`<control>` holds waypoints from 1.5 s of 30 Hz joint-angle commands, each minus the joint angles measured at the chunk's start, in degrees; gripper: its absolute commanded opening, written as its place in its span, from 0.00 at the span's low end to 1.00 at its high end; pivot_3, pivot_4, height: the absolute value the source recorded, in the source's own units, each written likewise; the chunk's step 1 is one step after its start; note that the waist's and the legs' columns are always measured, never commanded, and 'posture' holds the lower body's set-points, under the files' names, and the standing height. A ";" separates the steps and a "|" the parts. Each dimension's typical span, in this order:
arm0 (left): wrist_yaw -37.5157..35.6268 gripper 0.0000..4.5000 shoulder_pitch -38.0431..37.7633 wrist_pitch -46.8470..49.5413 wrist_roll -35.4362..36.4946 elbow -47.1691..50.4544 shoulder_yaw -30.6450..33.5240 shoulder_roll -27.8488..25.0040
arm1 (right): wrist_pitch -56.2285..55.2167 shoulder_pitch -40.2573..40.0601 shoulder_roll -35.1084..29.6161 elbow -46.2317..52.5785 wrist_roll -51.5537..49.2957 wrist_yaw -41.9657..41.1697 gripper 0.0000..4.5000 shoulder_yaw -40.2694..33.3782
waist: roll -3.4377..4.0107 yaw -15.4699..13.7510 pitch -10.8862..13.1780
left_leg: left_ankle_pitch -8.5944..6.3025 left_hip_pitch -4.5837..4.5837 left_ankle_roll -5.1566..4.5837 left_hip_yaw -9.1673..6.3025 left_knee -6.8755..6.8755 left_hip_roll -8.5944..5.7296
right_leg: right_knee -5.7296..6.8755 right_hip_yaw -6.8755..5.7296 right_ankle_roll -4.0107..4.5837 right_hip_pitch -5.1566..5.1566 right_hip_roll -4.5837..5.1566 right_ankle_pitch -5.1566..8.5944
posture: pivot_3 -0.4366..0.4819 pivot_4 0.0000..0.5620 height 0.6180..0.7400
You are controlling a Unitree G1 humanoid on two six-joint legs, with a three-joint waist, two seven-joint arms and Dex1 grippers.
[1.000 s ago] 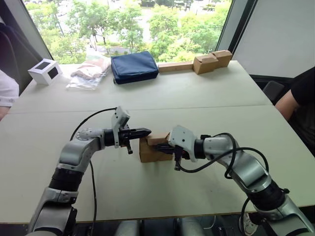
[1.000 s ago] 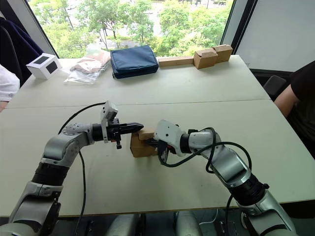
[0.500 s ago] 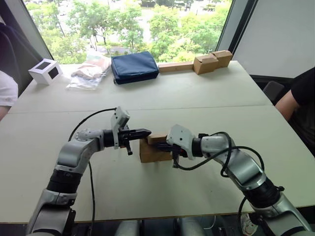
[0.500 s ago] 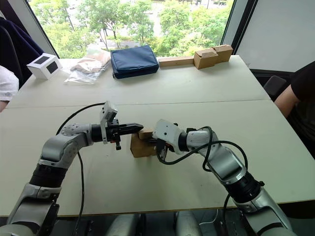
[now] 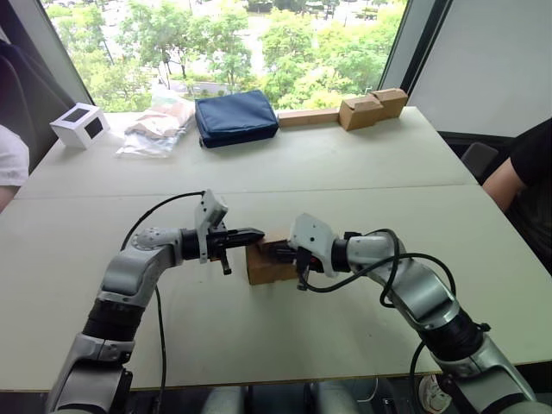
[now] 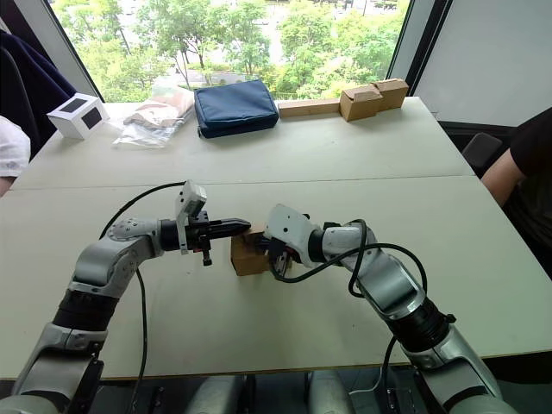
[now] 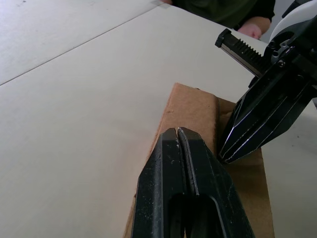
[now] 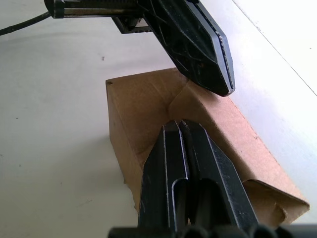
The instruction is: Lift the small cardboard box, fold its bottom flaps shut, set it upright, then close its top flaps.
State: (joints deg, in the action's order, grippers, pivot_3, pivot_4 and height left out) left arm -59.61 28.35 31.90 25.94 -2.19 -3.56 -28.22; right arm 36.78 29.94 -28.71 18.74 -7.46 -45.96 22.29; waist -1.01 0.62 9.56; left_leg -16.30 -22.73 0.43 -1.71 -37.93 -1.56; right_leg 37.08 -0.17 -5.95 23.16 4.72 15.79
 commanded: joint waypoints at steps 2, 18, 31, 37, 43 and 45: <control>-0.27 0.00 0.30 -0.11 0.46 -0.27 -0.02 0.35 | -0.73 1.33 0.48 0.65 0.53 0.47 0.00 -0.73 | 0.00 -0.02 0.00 | 0.00 0.00 0.00 0.00 0.00 0.00 | 0.00 0.00 0.00 0.00 0.00 0.00 | 0.48 0.27 0.98; 0.18 0.00 1.43 0.40 1.94 -1.00 1.12 1.09 | -0.77 1.94 1.74 0.27 1.30 2.04 0.00 -1.08 | 0.00 -0.03 0.00 | 0.00 0.00 0.00 0.00 0.00 -0.01 | 0.00 0.00 0.00 0.00 0.00 0.00 | 0.48 0.27 0.98; -0.50 0.00 0.52 -0.44 -1.19 1.48 -2.61 -0.65 | 1.10 0.88 0.96 2.40 -2.01 -0.31 0.00 -2.15 | 0.00 0.02 0.00 | 0.00 -0.01 0.00 0.00 0.00 -0.01 | 0.00 0.00 0.00 0.00 -0.01 0.00 | 0.48 0.27 0.98; -1.27 0.00 0.03 -3.32 -3.57 1.13 -4.49 -1.22 | 4.64 -0.92 -0.52 5.52 -8.36 -2.89 0.00 -6.80 | 0.00 -0.06 0.00 | 0.00 0.00 0.00 -0.01 0.00 -0.01 | -0.02 0.00 0.00 -0.02 0.03 0.00 | 0.48 0.27 0.98; -0.97 0.00 0.80 -2.07 -0.83 2.33 -1.48 -1.17 | 6.07 0.01 -0.74 3.92 -11.37 -1.76 0.00 -12.10 | 0.00 -0.02 0.00 | 0.00 0.00 -0.01 -0.01 0.00 0.00 | -0.02 0.01 0.00 -0.02 0.13 0.00 | 0.48 0.27 0.98; -0.36 0.00 1.28 -0.88 0.78 3.42 0.10 -1.17 | 5.46 0.24 -0.92 2.82 -10.89 -1.20 0.00 -12.39 | 0.00 0.01 0.00 | 0.00 -0.01 -0.01 -0.01 0.01 0.00 | -0.02 0.01 0.00 0.00 0.14 0.00 | 0.48 0.27 0.98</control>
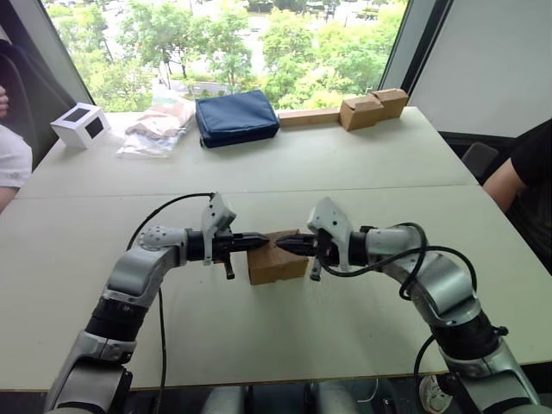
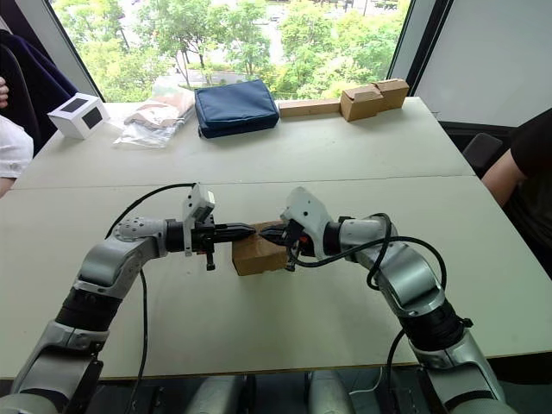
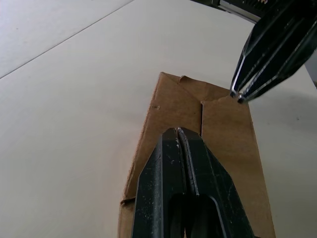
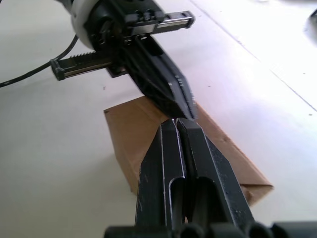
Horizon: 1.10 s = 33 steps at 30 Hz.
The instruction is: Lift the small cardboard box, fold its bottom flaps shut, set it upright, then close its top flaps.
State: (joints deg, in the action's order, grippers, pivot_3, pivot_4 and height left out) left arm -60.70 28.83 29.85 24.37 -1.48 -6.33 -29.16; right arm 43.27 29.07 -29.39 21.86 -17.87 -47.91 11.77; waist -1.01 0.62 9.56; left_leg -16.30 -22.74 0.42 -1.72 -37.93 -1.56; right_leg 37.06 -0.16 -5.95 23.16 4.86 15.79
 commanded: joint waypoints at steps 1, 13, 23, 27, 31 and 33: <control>1.21 0.00 1.04 2.39 3.79 3.86 4.08 -0.17 | -1.61 1.16 -0.40 -0.95 -0.03 1.02 0.00 -1.81 | 0.00 0.01 0.00 | 0.00 0.00 0.00 0.00 0.00 0.00 | 0.00 0.00 0.00 0.00 0.00 0.00 | 0.48 0.27 0.98; 4.15 0.00 -3.51 3.92 2.83 12.34 2.63 -3.07 | -6.40 1.01 0.66 -5.16 2.45 2.73 0.00 1.18 | 0.00 -0.01 0.00 | 0.00 -0.02 0.00 0.01 0.01 0.00 | -0.01 0.02 0.00 0.01 0.02 0.00 | 0.48 0.27 0.98; 5.41 0.00 -2.79 -0.11 -2.94 8.22 -2.82 -1.38 | -9.08 0.71 0.47 -7.26 6.46 2.30 0.00 5.46 | 0.00 0.01 0.00 | 0.00 -0.01 0.00 0.02 0.01 -0.01 | -0.02 0.01 0.00 0.01 -0.10 0.00 | 0.48 0.27 0.98; 5.09 0.00 -2.69 -0.30 -3.08 7.93 -2.87 -1.11 | -9.29 0.87 0.57 -7.27 7.44 2.68 0.00 5.71 | 0.00 0.01 0.00 | 0.00 -0.01 0.00 0.02 0.01 -0.01 | -0.01 0.01 0.00 0.01 -0.11 0.00 | 0.48 0.27 0.98; 5.74 0.00 -2.89 1.03 -2.62 8.23 -2.31 -0.93 | -9.11 0.64 0.86 -6.91 7.28 2.77 0.00 4.85 | 0.00 0.00 0.00 | 0.00 -0.01 0.00 0.01 0.01 -0.01 | -0.01 0.01 0.00 0.01 -0.11 0.00 | 0.48 0.27 0.98; 7.35 0.00 -2.58 3.59 -0.32 9.57 0.15 -0.46 | -8.64 0.37 1.63 -6.15 4.94 2.92 0.00 2.00 | 0.00 -0.02 0.00 | 0.00 -0.01 0.00 0.01 0.01 -0.01 | -0.01 0.01 0.00 0.01 -0.11 0.00 | 0.48 0.27 0.98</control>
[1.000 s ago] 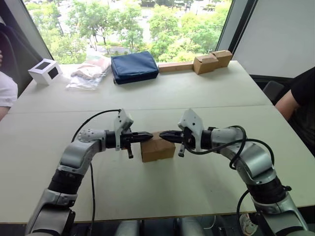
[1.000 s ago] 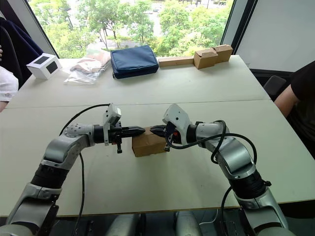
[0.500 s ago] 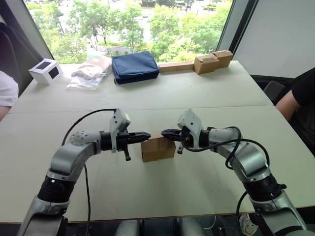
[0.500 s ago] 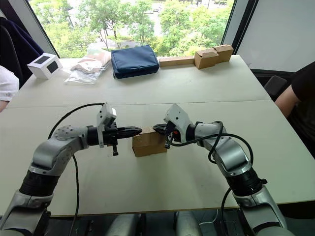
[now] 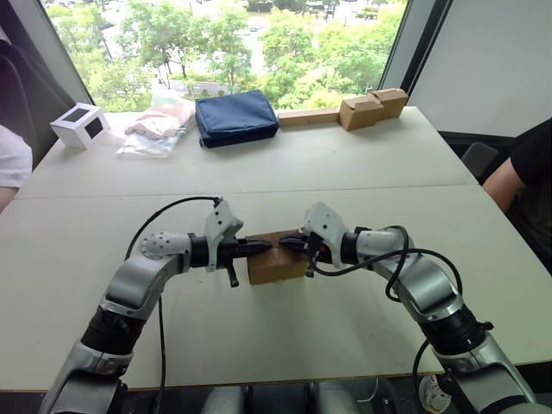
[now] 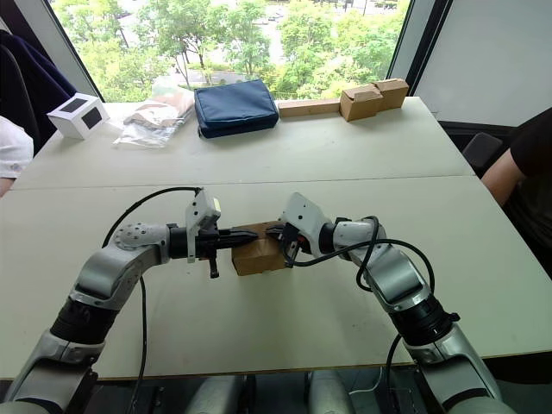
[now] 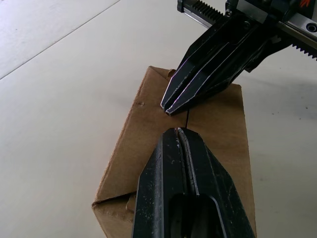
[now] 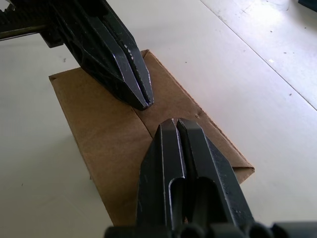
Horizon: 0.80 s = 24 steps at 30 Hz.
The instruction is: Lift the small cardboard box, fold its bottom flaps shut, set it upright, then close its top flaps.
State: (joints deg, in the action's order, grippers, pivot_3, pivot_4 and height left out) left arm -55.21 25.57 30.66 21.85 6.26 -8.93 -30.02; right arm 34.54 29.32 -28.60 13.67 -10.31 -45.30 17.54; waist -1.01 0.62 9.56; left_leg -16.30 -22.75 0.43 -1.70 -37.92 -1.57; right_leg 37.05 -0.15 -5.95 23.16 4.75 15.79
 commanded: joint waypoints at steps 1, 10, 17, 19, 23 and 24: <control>3.25 0.00 0.99 4.46 3.84 2.73 4.58 0.91 | 0.25 0.00 1.31 2.55 -4.06 0.41 0.00 -5.45 | 0.00 -0.01 0.00 | 0.00 0.00 0.00 0.00 0.00 0.00 | 0.00 0.00 0.00 0.00 0.00 0.00 | 0.48 0.27 0.98; 9.78 0.00 -3.81 13.22 12.82 11.03 17.25 -1.19 | 7.96 -1.17 1.85 8.05 -18.58 0.73 0.00 -19.04 | 0.00 0.21 0.00 | 0.00 0.00 0.00 -0.02 0.01 0.02 | 0.02 0.03 0.00 0.01 0.10 0.00 | 0.48 0.27 0.98; 10.55 0.00 -14.82 13.39 14.57 14.34 23.28 -5.91 | 14.33 -8.46 -3.26 14.21 -24.39 2.49 0.00 -25.45 | 0.01 -0.12 0.00 | 0.00 0.01 0.00 -0.02 0.08 0.02 | -0.07 0.04 0.01 -0.01 0.24 0.01 | 0.48 0.27 0.98; 10.65 0.00 -17.80 13.46 15.12 15.82 24.77 -7.09 | 15.24 -12.19 -5.33 15.54 -24.92 2.48 0.00 -26.99 | 0.02 -0.31 0.00 | -0.01 0.00 0.01 -0.02 0.08 0.02 | -0.09 0.04 0.02 -0.03 0.28 0.01 | 0.48 0.27 0.98; 7.24 0.00 -27.47 9.60 12.51 17.96 24.99 -10.54 | 15.07 -21.42 -10.01 17.60 -24.67 0.91 0.00 -28.06 | 0.08 -0.20 -0.04 | -0.02 0.02 0.00 0.00 0.27 0.02 | -0.39 0.05 0.05 -0.09 0.35 0.03 | 0.48 0.27 0.98; 6.47 0.00 -29.30 8.89 12.44 18.33 24.93 -11.15 | 14.47 -23.13 -10.87 17.41 -24.35 0.45 0.00 -27.87 | 0.09 -0.15 -0.04 | -0.02 0.03 0.00 0.02 0.39 0.02 | -0.51 0.05 0.14 -0.09 0.36 0.07 | 0.48 0.27 0.98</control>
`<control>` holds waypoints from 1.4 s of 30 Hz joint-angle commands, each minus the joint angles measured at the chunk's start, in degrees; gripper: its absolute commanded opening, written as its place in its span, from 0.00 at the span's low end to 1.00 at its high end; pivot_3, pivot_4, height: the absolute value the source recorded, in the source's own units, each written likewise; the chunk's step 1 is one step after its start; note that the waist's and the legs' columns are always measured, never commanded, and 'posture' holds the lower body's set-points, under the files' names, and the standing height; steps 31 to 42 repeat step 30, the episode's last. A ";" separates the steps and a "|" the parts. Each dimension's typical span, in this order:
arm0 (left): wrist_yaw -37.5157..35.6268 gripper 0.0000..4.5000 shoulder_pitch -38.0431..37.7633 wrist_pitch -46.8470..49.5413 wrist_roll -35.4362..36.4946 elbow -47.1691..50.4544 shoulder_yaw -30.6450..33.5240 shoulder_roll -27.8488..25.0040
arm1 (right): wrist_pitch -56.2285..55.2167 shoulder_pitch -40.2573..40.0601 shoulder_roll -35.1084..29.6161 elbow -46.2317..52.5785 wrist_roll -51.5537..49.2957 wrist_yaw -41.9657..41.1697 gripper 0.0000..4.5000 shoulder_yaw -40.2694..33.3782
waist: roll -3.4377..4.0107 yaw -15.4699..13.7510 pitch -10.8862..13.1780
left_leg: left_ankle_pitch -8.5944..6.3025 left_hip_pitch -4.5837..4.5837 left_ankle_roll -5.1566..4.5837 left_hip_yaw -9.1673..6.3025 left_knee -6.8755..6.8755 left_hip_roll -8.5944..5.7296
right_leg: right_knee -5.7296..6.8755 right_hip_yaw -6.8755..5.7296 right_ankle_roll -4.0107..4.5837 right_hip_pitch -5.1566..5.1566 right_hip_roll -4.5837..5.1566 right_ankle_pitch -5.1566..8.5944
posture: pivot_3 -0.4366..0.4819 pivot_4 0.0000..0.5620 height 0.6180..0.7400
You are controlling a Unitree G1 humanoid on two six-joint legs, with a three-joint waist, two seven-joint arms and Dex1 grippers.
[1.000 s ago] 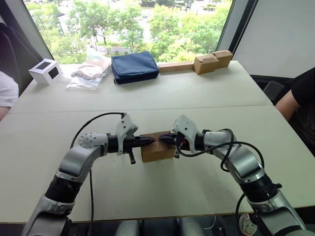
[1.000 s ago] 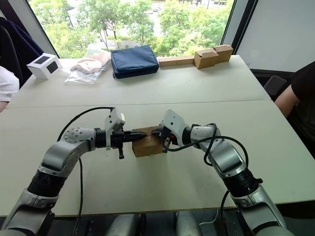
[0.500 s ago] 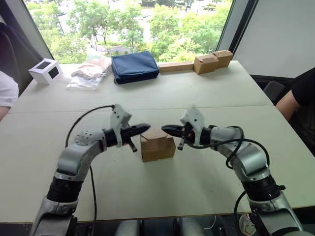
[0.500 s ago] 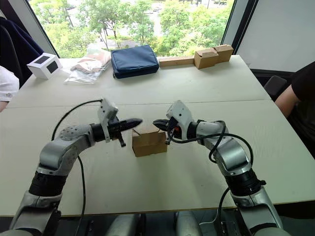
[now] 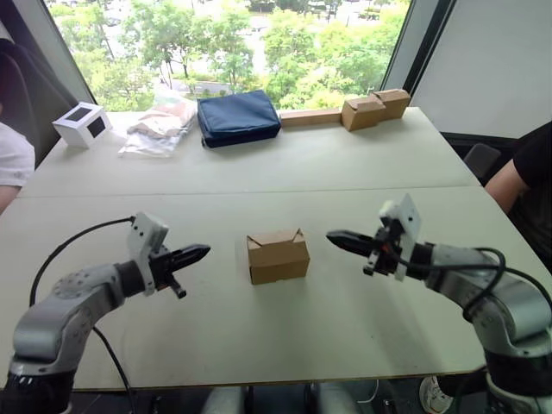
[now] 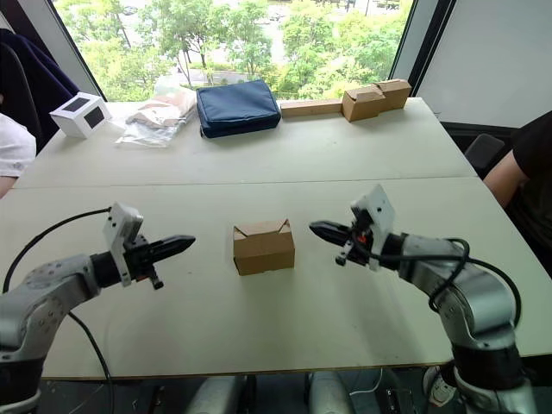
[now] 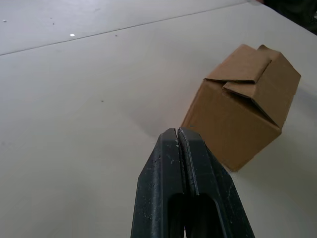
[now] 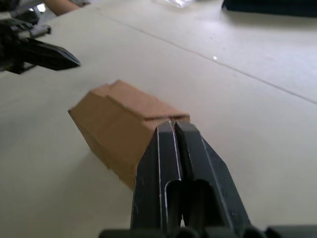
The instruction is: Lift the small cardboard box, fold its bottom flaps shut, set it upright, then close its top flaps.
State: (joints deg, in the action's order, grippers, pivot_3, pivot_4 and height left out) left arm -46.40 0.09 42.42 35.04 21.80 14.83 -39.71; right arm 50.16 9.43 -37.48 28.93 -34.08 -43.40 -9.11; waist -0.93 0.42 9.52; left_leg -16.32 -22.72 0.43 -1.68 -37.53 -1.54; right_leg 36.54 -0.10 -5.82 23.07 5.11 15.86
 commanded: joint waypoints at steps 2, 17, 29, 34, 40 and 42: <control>-3.17 0.00 -6.40 -3.30 -0.60 3.16 1.16 -2.36 | -2.72 -5.95 -3.21 1.25 0.50 -2.25 0.00 -0.80 | 0.02 0.15 -0.01 | 0.02 0.02 0.02 0.01 0.17 0.01 | -0.17 0.00 0.14 0.00 0.01 -0.02 | 0.48 0.27 0.98; -4.13 0.00 -10.75 -5.10 -0.18 1.52 0.88 -3.09 | -9.71 -8.43 -8.13 -5.71 5.79 -5.79 0.00 2.91 | 0.10 0.04 -0.03 | 0.03 0.24 0.05 0.03 0.33 0.05 | -0.44 -0.02 0.25 -0.28 0.02 -0.02 | 0.48 0.27 0.98; -5.49 0.00 -11.47 -5.90 -0.30 0.94 -0.08 -3.52 | -10.11 -8.12 -8.07 -5.69 6.16 -5.42 0.00 3.71 | 0.10 0.01 -0.03 | 0.03 0.24 0.05 0.03 0.33 0.05 | -0.45 -0.03 0.25 -0.28 0.02 -0.02 | 0.48 0.27 0.98; -5.94 0.00 -11.58 -6.15 -0.44 0.96 -0.30 -3.79 | -10.18 -8.10 -8.05 -5.72 6.23 -5.41 0.00 3.76 | 0.10 0.01 -0.03 | 0.03 0.24 0.05 0.03 0.33 0.05 | -0.45 -0.03 0.25 -0.28 0.02 -0.02 | 0.48 0.27 0.98; -5.94 0.00 -11.58 -6.15 -0.44 0.96 -0.30 -3.79 | -10.18 -8.10 -8.05 -5.72 6.23 -5.41 0.00 3.76 | 0.10 0.01 -0.03 | 0.03 0.24 0.05 0.03 0.33 0.05 | -0.45 -0.03 0.25 -0.28 0.02 -0.02 | 0.48 0.27 0.98; -5.94 0.00 -11.58 -6.15 -0.44 0.96 -0.30 -3.79 | -10.18 -8.10 -8.05 -5.72 6.23 -5.41 0.00 3.76 | 0.10 0.01 -0.03 | 0.03 0.24 0.05 0.03 0.33 0.05 | -0.45 -0.03 0.25 -0.28 0.02 -0.02 | 0.48 0.27 0.98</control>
